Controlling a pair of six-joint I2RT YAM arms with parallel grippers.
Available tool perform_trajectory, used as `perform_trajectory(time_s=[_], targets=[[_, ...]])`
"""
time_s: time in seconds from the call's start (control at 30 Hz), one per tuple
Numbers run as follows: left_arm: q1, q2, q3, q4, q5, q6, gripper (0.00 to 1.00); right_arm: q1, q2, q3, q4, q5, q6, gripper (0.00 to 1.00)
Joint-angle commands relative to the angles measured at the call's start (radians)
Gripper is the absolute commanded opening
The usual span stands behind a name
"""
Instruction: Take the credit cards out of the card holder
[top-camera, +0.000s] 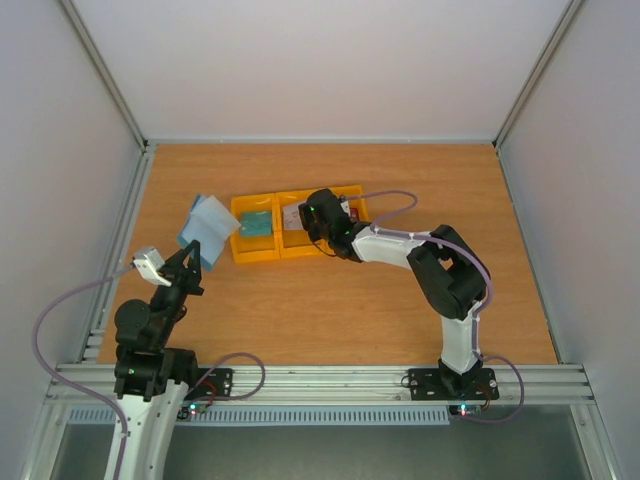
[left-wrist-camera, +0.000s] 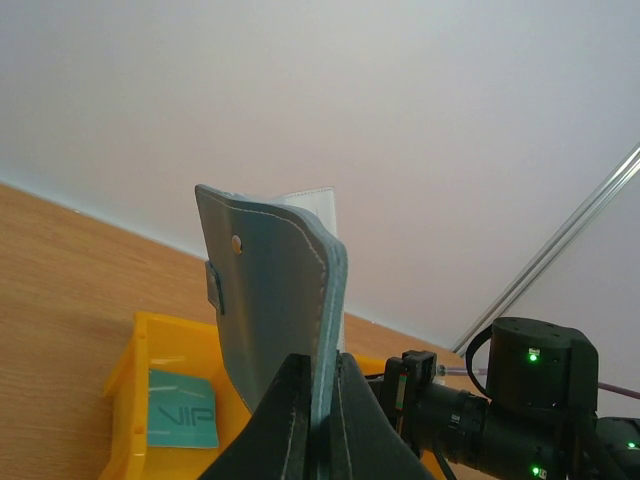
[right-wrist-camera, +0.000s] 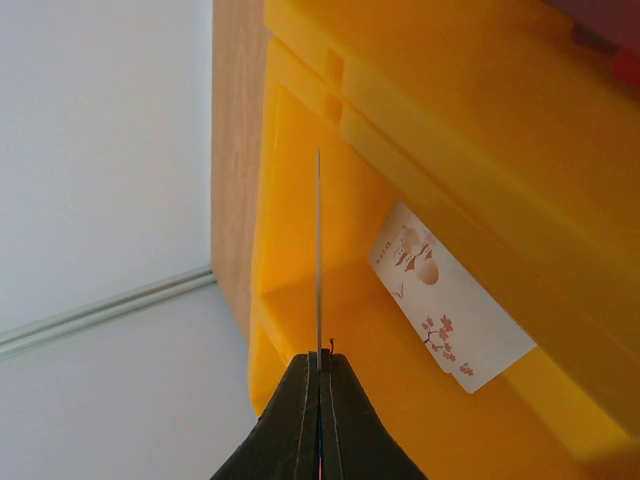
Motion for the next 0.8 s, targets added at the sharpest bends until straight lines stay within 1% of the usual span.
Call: perform_trajectory(time_s=[0.0, 0.1, 0.33, 0.6, 0.63, 0.67, 0.73, 0.77], targets=[[0.007, -0.015, 0.015, 0.084, 0.005, 0.012, 0.0, 0.011, -0.005, -0.012, -0.014, 0.069, 0.062, 0.02], [0.007, -0.019, 0.014, 0.086, 0.005, 0.013, 0.0, 0.013, -0.004, -0.008, -0.029, 0.068, 0.066, 0.02], [0.007, -0.017, 0.014, 0.086, 0.007, 0.015, 0.0, 0.021, 0.052, 0.067, -0.066, 0.074, 0.083, 0.04], [0.007, -0.011, 0.012, 0.088, 0.011, 0.013, 0.0, 0.024, 0.066, 0.067, -0.066, 0.068, 0.099, 0.06], [0.007, -0.009, 0.013, 0.089, 0.012, 0.013, 0.0, 0.023, 0.071, 0.068, -0.062, 0.061, 0.105, 0.09], [0.006, -0.007, 0.013, 0.089, 0.013, 0.013, 0.0, 0.024, 0.074, 0.07, -0.058, 0.054, 0.108, 0.15], [0.006, -0.006, 0.013, 0.088, 0.014, 0.015, 0.0, 0.023, 0.073, 0.071, -0.052, 0.04, 0.105, 0.33], [0.007, -0.005, 0.013, 0.089, 0.013, 0.014, 0.0, 0.023, 0.069, 0.069, -0.052, 0.032, 0.101, 0.38]])
